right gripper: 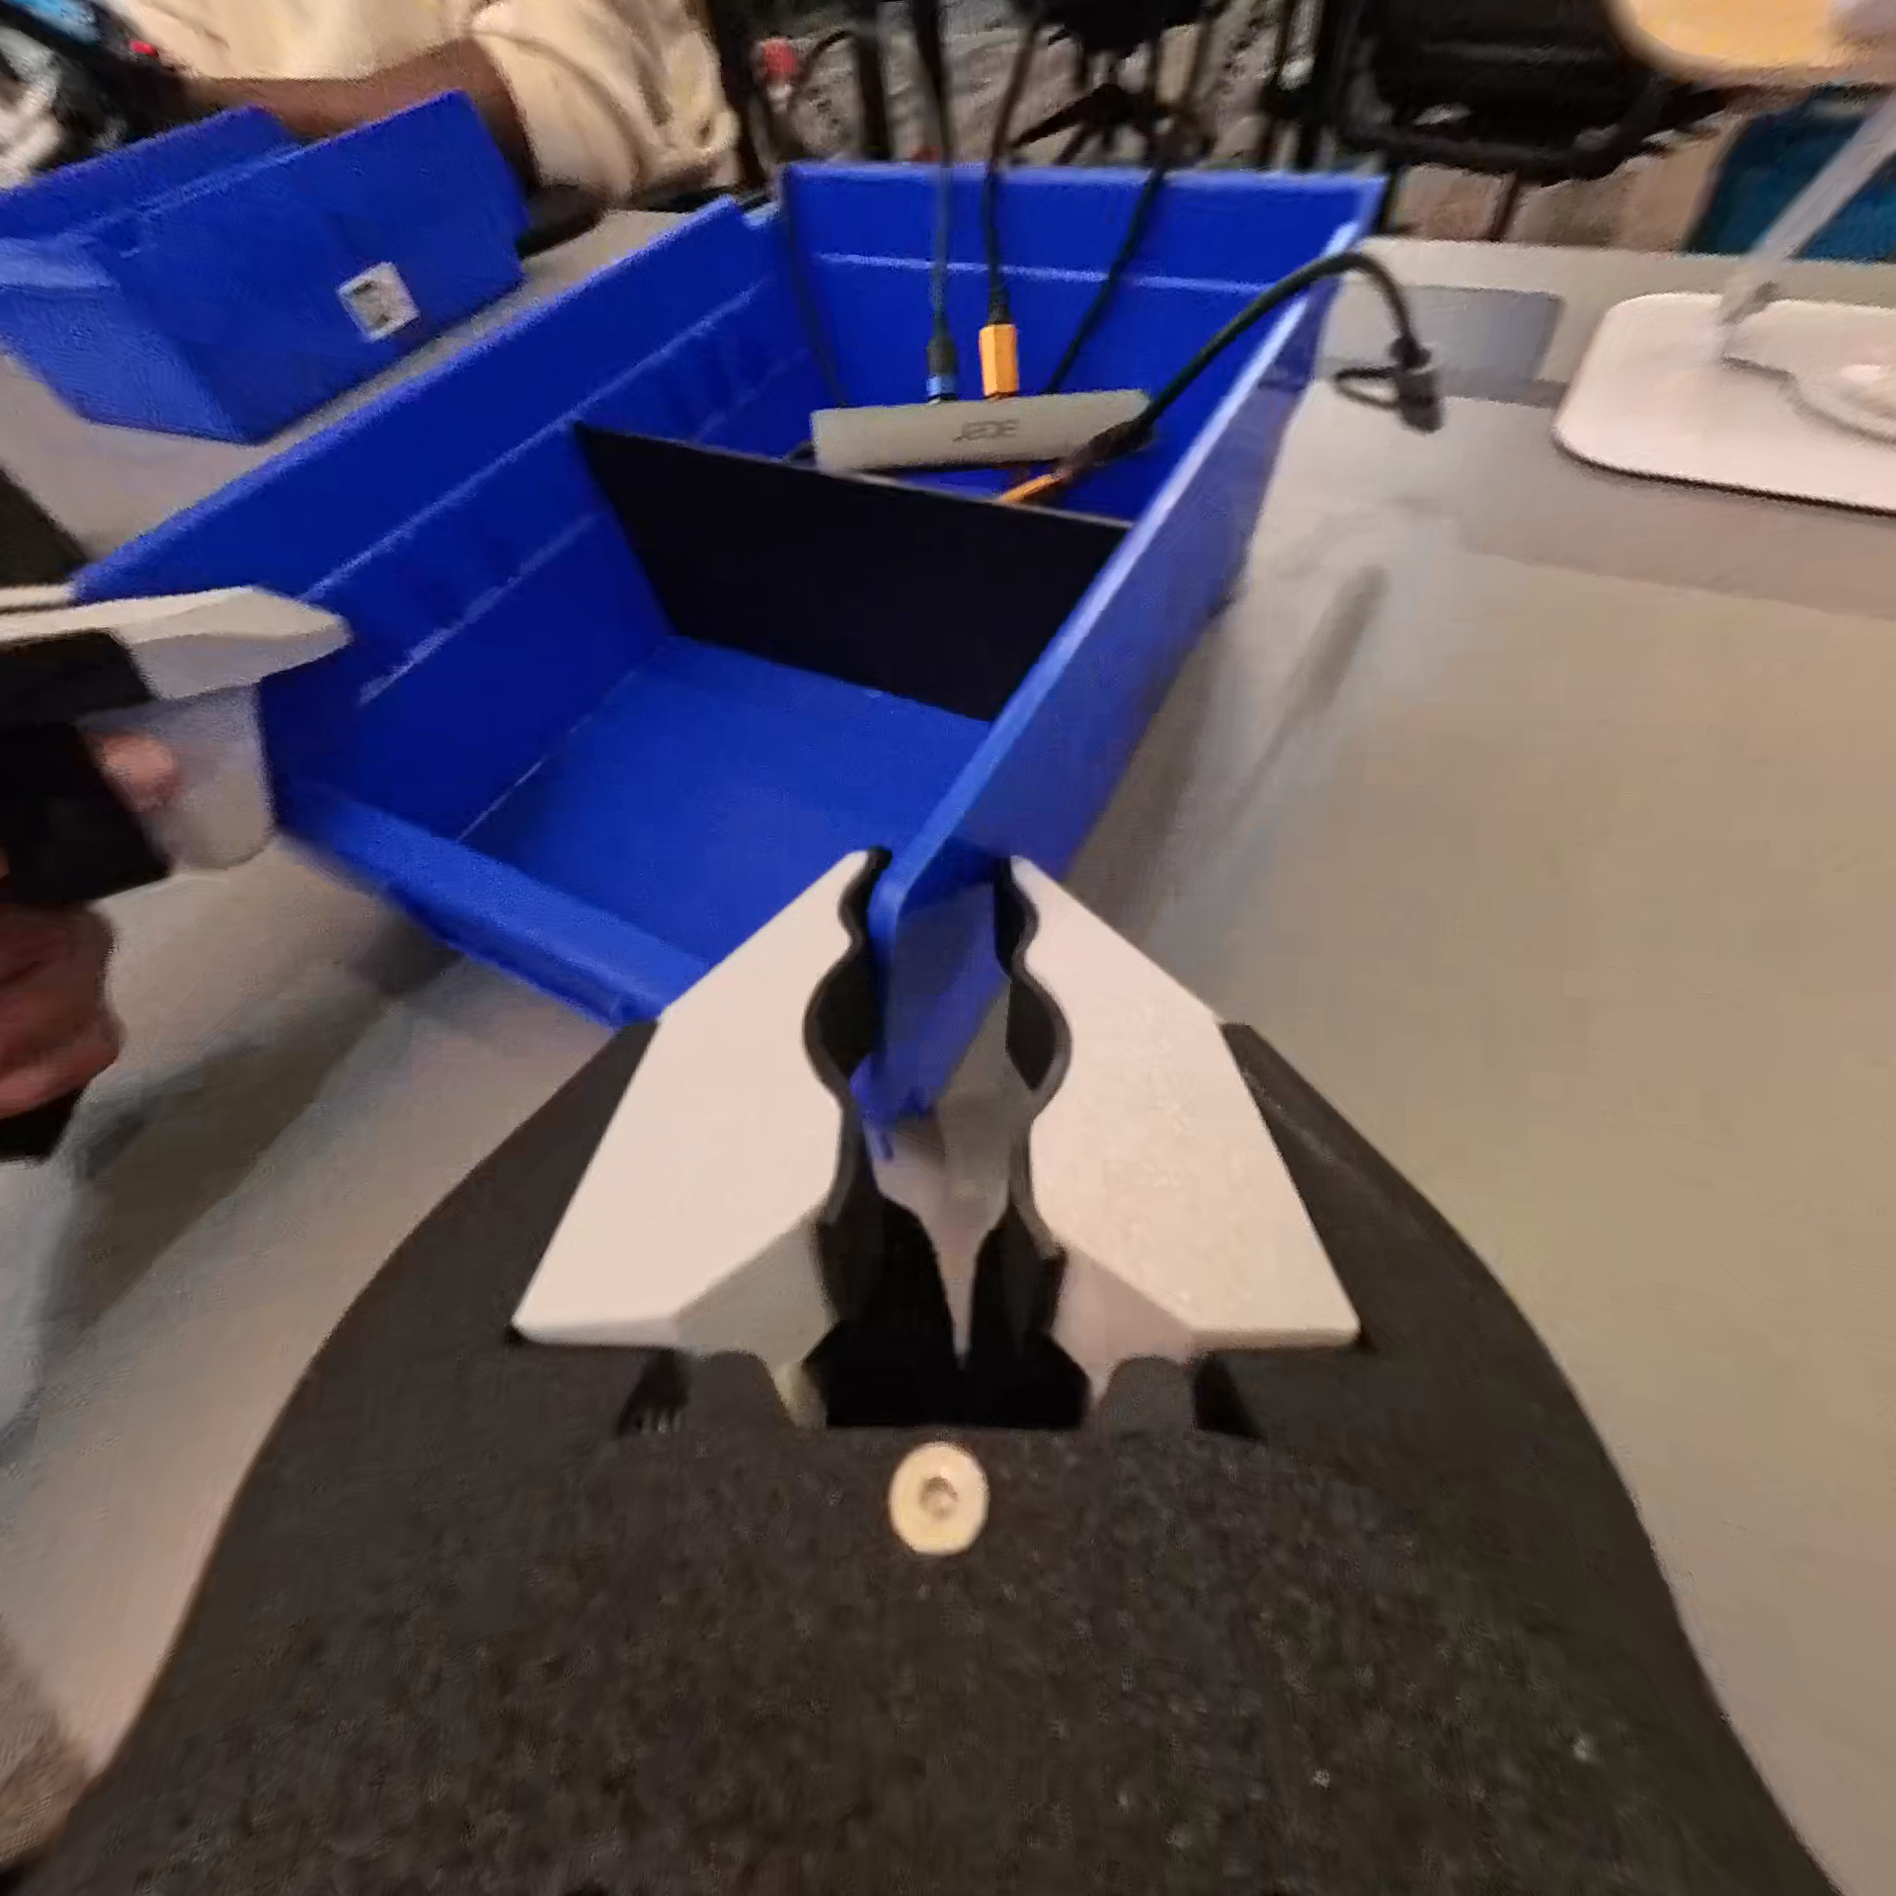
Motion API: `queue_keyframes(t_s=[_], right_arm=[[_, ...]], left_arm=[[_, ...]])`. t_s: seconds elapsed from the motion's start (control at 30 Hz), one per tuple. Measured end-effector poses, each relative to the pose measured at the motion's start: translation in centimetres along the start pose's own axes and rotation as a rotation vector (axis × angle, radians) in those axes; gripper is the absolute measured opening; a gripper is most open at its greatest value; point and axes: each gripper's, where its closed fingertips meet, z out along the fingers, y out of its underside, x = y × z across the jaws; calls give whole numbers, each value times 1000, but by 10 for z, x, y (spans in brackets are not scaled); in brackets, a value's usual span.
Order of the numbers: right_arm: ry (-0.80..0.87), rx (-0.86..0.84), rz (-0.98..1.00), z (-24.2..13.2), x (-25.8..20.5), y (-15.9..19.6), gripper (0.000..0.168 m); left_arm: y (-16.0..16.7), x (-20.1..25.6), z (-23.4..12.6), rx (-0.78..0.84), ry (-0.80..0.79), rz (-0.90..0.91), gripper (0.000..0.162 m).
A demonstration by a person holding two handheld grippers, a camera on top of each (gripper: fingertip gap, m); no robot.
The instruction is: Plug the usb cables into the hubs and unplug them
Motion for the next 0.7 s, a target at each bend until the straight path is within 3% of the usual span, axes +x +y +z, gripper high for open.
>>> queue_keyframes(t_s=[0.13, 0.27, 0.43, 0.6, 0.7], right_arm=[[-329, -149, -50, -42, -18, 20, 25], [-403, -106, -174, -103, 29, 22, 27], [-198, 40, -136, -176, 162, 11, 27], [164, 217, 51, -266, 321, 18, 27], [371, 335, 137, -313, 395, 37, 26]], left_arm=[[-4, 0, -2, 35, 22, -85, 8], [-23, 2, -23, 152, 27, -172, 23], [-50, 6, -61, 369, 4, -238, 26], [-21, 55, -72, 289, -5, -76, 26], [2, 104, -68, 212, 101, -69, 19]])
